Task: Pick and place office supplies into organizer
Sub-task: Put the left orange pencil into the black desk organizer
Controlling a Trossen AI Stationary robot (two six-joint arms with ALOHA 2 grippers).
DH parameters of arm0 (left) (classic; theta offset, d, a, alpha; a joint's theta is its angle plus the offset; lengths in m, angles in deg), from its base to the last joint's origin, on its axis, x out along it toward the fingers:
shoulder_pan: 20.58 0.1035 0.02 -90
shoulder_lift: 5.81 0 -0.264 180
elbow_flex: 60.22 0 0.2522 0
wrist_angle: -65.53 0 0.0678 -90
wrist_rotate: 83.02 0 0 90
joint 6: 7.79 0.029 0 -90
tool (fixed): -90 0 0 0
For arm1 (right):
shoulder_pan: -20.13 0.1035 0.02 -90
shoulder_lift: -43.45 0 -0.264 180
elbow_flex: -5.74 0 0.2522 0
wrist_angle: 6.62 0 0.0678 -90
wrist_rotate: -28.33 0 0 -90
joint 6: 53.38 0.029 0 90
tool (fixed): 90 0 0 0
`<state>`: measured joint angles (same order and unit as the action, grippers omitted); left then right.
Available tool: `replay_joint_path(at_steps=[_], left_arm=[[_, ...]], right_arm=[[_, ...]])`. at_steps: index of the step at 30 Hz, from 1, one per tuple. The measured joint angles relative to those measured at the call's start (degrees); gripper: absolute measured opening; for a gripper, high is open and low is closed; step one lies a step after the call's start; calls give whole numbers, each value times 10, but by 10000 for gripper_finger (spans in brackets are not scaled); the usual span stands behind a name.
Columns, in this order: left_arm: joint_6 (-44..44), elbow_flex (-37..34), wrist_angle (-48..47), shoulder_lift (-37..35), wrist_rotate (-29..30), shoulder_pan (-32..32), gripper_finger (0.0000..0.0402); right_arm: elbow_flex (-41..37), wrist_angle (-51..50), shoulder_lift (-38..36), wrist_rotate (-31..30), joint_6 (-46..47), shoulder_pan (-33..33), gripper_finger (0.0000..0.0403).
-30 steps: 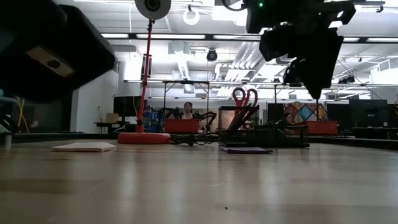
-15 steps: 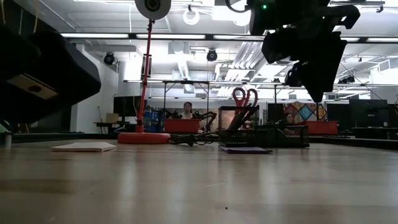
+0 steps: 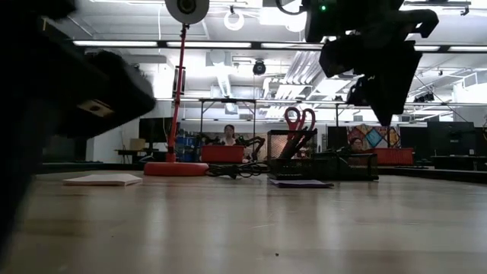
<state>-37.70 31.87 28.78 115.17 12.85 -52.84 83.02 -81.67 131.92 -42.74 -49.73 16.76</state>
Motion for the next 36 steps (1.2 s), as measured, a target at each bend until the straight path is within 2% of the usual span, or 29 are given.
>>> replay_joint_path(at_steps=[8,12,15,18,21,28,36], left_arm=[[33,-1,-3,2,-1,71,106],[93,-2,7,2,-15,100,104],[136,-2,8,2,-44,125,84],[177,-2,9,2,-81,155,44],[179,-2,11,2,-111,184,10],[127,-3,30,3,-119,219,45],[140,-5,91,5,-103,218,10]], right_arm=[[0,-57,-26,10,13,-13,145],[0,-56,-61,8,25,-29,145],[0,-56,-89,0,42,-42,145],[0,-56,-116,-32,62,-49,145],[0,-57,-141,-59,81,-50,145],[0,-59,-182,-91,130,-50,145],[0,-64,-202,-108,159,-49,145]])
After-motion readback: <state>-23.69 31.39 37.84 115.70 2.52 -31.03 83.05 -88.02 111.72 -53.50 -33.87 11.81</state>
